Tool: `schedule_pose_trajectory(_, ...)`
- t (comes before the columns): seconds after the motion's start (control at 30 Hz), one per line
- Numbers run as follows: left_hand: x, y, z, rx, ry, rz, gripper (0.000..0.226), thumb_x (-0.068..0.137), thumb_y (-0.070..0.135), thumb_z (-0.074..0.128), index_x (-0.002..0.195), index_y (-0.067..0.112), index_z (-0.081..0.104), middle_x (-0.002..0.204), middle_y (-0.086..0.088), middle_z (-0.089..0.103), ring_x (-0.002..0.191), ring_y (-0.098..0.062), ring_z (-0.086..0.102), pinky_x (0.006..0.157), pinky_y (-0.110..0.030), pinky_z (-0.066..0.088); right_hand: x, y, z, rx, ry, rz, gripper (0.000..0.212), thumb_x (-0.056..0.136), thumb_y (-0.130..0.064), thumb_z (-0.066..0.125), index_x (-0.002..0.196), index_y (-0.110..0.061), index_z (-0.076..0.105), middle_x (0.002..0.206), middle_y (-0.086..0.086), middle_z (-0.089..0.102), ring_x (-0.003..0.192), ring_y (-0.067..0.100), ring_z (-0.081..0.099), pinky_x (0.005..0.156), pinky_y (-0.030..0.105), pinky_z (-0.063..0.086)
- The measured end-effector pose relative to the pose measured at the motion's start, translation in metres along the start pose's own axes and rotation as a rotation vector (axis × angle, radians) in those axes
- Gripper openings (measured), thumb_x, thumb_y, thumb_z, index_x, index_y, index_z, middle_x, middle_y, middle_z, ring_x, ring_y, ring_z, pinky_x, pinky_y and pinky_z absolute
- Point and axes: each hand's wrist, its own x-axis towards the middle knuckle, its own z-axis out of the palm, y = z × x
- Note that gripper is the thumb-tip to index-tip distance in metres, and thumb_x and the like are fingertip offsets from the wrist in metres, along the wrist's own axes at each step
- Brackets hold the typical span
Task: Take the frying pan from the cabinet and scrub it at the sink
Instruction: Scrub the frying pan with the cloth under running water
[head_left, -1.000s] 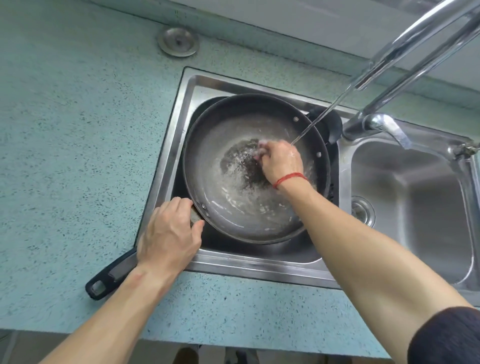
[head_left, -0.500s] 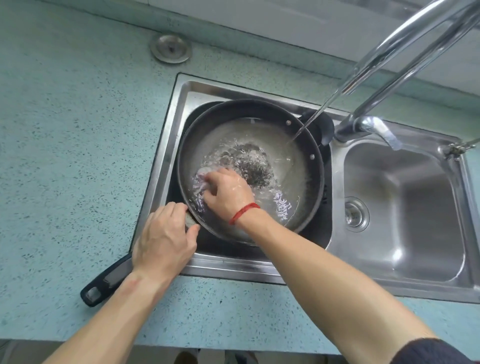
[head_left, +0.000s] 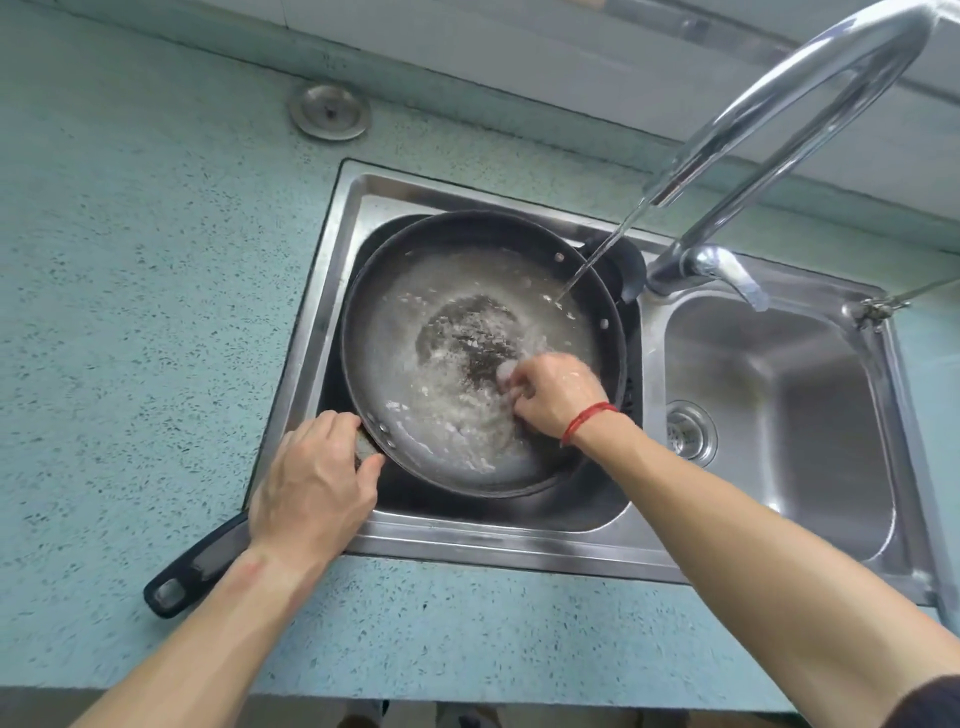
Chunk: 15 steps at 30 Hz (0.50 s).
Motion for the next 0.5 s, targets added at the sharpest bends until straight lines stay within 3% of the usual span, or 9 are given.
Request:
schedule_pose_trajectory(0.17, 0.000, -0.001, 0.000, 0.006, 0.008, 0.013, 0.018, 0.082, 0.019, 0.073, 0.091, 0.010, 0.059, 0.078, 0.000, 0.057, 0.072, -0.016, 0.049, 0.069, -0.027, 0.038, 0.033, 0.001, 0.000, 0.199, 0.227, 0.175, 0.026, 0.091, -0.016, 0.052, 0.087, -0.029, 0.074, 0.100, -0.001, 0.069, 0.094, 0.024, 0.066, 0.088, 0.034, 0.052)
schedule_pose_trajectory(0.27, -0.001, 0.000, 0.000, 0.007, 0.011, 0.023, 0.019, 0.082, 0.019, 0.073, 0.092, 0.010, 0.060, 0.078, 0.000, 0.057, 0.072, -0.016, 0.051, 0.069, -0.027, 0.040, 0.053, -0.014, 0.005, 0.287, 0.348, 0.265, 0.027, 0.092, -0.019, 0.048, 0.095, -0.029, 0.073, 0.109, 0.003, 0.065, 0.100, 0.029, 0.063, 0.088, 0.034, 0.051)
schedule_pose_trajectory(0.37, -0.001, -0.001, 0.000, 0.013, 0.015, 0.015, 0.021, 0.081, 0.019, 0.074, 0.091, 0.009, 0.060, 0.079, -0.002, 0.058, 0.072, -0.020, 0.053, 0.067, -0.030, 0.042, 0.068, -0.029, 0.009, 0.322, 0.380, 0.335, 0.030, 0.093, -0.017, 0.049, 0.110, -0.026, 0.073, 0.121, 0.005, 0.061, 0.110, 0.030, 0.060, 0.093, 0.032, 0.047)
schedule_pose_trajectory(0.5, 0.000, 0.001, 0.000, 0.028, 0.015, 0.031, 0.021, 0.079, 0.017, 0.076, 0.090, 0.006, 0.060, 0.077, -0.004, 0.059, 0.071, -0.023, 0.055, 0.066, -0.035, 0.046, 0.069, -0.042, 0.015, 0.279, 0.358, 0.251, 0.031, 0.092, -0.018, 0.051, 0.118, -0.026, 0.067, 0.116, 0.010, 0.060, 0.106, 0.034, 0.057, 0.090, 0.034, 0.045)
